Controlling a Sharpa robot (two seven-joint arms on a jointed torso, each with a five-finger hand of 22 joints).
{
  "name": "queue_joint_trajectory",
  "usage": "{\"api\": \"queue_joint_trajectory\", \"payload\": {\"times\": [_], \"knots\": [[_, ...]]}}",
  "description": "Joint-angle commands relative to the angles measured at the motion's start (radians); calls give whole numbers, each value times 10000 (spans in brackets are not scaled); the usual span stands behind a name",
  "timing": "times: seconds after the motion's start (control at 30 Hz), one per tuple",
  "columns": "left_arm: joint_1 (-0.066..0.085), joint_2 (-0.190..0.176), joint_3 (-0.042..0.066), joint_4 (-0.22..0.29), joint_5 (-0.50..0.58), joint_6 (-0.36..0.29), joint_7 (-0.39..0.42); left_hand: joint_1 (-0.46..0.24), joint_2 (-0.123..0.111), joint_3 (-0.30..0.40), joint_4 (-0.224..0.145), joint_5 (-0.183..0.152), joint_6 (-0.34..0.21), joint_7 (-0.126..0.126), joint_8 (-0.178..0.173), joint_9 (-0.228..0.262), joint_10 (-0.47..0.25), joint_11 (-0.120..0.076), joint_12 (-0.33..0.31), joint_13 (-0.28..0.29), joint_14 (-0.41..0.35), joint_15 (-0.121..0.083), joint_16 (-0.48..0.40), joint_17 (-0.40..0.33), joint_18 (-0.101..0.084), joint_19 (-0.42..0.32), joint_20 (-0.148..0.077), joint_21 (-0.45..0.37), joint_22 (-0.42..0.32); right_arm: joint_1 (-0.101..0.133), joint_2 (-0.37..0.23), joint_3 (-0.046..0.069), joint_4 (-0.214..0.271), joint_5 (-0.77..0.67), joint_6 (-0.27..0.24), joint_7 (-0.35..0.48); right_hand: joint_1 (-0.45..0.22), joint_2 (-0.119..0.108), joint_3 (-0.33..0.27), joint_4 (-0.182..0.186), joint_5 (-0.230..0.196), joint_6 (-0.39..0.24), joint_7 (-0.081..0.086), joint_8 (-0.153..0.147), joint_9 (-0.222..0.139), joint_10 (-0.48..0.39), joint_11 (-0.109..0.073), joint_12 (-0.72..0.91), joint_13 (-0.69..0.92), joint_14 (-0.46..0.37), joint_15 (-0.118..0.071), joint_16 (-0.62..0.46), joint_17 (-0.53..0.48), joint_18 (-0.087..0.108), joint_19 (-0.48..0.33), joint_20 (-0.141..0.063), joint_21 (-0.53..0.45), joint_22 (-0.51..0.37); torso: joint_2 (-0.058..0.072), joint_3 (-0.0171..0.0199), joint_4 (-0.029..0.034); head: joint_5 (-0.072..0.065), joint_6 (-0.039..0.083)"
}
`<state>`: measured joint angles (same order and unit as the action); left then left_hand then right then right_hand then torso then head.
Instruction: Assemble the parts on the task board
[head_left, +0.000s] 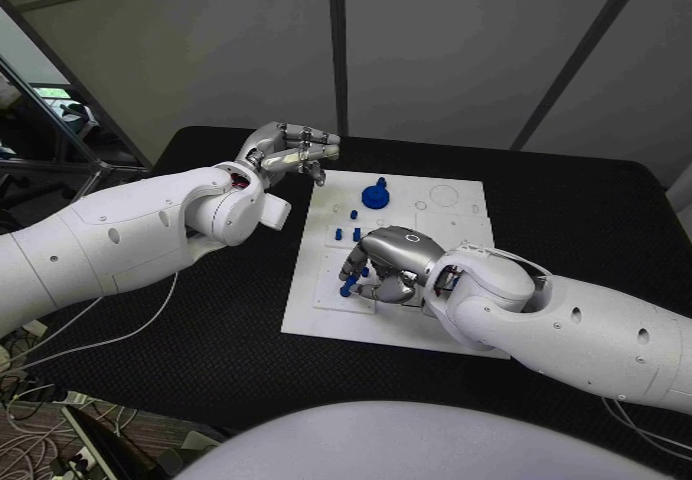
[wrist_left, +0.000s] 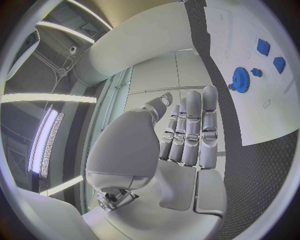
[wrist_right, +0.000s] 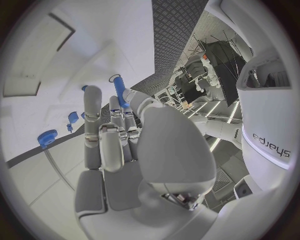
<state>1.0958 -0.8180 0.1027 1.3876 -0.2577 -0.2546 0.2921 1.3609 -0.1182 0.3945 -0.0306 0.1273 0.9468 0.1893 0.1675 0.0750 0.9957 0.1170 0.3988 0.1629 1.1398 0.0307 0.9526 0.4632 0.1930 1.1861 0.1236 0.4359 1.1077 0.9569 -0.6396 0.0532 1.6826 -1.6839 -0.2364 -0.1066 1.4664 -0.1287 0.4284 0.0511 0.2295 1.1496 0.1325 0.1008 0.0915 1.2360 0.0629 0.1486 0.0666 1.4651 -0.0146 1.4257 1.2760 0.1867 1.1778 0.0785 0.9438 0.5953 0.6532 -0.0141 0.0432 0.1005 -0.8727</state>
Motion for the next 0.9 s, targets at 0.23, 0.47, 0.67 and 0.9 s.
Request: {"api": "queue_joint_trajectory", "payload": {"times": [0.23,0.47,0.67,0.9], "knots": [[15,-8,8,8,26,127,22,11,110,-64,-1,37,-40,7,52,-1,-51,-11,60,10,-67,28,10,-10,-110,18,38,-57,-9,3,76,-2,-106,-428,278,-157,-53,72,76,16,34,52,25,22,10,92,-8,-46,10,527,-64,8,-21,-144,38,2,37,-20,-7,0,-3,-12,1],[15,-12,8,10,26,135,16,11,110,-64,-1,37,-40,7,52,-1,-51,-11,60,10,-67,28,10,-10,-110,18,38,-57,-9,2,133,-3,-185,-642,325,-349,-70,73,80,19,29,54,25,21,10,97,-9,-54,11,526,-62,6,-24,-144,33,4,36,-23,-1,-3,1,-7,1],[15,-16,8,10,26,134,13,11,110,-64,-1,37,-40,7,52,-1,-51,-11,60,10,-67,28,10,-10,-110,18,38,-57,-9,2,191,-7,-249,-779,474,-456,-70,73,80,19,29,54,25,21,10,97,-9,-54,11,526,-62,6,-24,-144,33,4,36,-23,-3,0,-4,-4,1],[15,-14,8,11,26,139,11,11,110,-64,-1,37,-40,7,52,-1,-51,-11,60,10,-67,28,10,-10,-110,18,38,-57,-9,1,245,-43,-276,-819,600,-467,-75,72,81,19,27,55,25,21,11,99,-9,-57,11,526,-62,5,-28,-143,30,5,35,-26,-9,1,-1,-3,1]]}}
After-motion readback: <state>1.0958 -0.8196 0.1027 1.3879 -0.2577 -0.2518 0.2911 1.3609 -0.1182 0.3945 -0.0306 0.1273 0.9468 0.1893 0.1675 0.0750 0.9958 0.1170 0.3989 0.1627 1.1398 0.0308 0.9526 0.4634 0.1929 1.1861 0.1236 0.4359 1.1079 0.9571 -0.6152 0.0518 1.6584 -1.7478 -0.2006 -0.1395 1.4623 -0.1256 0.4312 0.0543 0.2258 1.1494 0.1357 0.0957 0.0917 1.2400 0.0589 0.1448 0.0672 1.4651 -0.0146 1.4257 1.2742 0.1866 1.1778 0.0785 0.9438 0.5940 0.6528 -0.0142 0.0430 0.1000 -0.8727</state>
